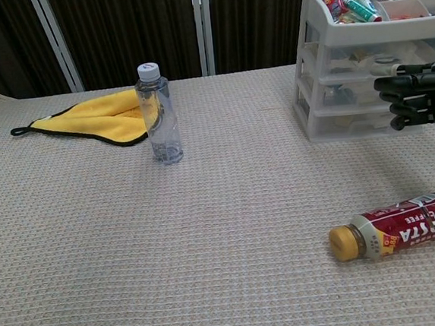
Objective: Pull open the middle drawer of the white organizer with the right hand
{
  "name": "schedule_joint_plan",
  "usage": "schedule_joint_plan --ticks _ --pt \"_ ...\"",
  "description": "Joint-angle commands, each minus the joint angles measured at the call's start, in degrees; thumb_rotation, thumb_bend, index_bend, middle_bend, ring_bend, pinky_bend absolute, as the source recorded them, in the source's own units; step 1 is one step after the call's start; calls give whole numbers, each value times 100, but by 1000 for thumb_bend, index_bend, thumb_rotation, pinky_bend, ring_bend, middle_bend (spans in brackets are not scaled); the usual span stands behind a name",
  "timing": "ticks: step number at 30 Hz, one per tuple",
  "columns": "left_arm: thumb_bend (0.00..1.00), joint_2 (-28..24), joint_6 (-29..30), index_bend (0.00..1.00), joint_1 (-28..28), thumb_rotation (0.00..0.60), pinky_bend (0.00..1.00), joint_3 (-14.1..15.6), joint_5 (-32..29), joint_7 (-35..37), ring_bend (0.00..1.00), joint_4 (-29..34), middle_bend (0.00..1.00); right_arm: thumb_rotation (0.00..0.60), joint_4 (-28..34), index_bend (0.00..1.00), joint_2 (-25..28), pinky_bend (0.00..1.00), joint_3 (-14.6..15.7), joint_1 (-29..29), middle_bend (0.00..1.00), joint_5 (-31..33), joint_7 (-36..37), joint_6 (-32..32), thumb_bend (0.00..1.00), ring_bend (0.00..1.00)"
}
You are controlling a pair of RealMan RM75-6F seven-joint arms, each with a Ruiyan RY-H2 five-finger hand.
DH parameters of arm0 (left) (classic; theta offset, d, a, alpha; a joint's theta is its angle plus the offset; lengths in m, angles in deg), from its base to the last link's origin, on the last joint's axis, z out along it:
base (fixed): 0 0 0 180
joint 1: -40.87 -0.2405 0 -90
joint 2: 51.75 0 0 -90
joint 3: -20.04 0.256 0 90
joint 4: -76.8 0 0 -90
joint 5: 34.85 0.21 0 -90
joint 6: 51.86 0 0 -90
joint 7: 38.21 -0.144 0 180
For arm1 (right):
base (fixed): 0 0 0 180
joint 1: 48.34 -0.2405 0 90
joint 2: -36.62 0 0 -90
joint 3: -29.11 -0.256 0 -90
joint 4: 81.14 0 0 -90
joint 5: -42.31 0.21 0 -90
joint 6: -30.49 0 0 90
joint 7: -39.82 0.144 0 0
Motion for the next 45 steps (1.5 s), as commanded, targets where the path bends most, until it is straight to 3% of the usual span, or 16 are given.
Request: schedule_joint_plan --ticks 1,14,45 --pt "122 0 -6 0 3 600 0 1 0 -6 0 3 0 600 -60 55 -25 663 -33 -3 749 18 30 -58 330 797" --pt "122 0 -59 0 17 600 0 14 -17 -61 0 27 0 600 -359 65 -140 663 -242 -24 748 18 78 -184 335 797" --pt "125 37 -117 0 40 600 0 58 4 -271 0 86 0 600 -545 250 -401 663 -406 -129 748 235 -374 -303 345 797"
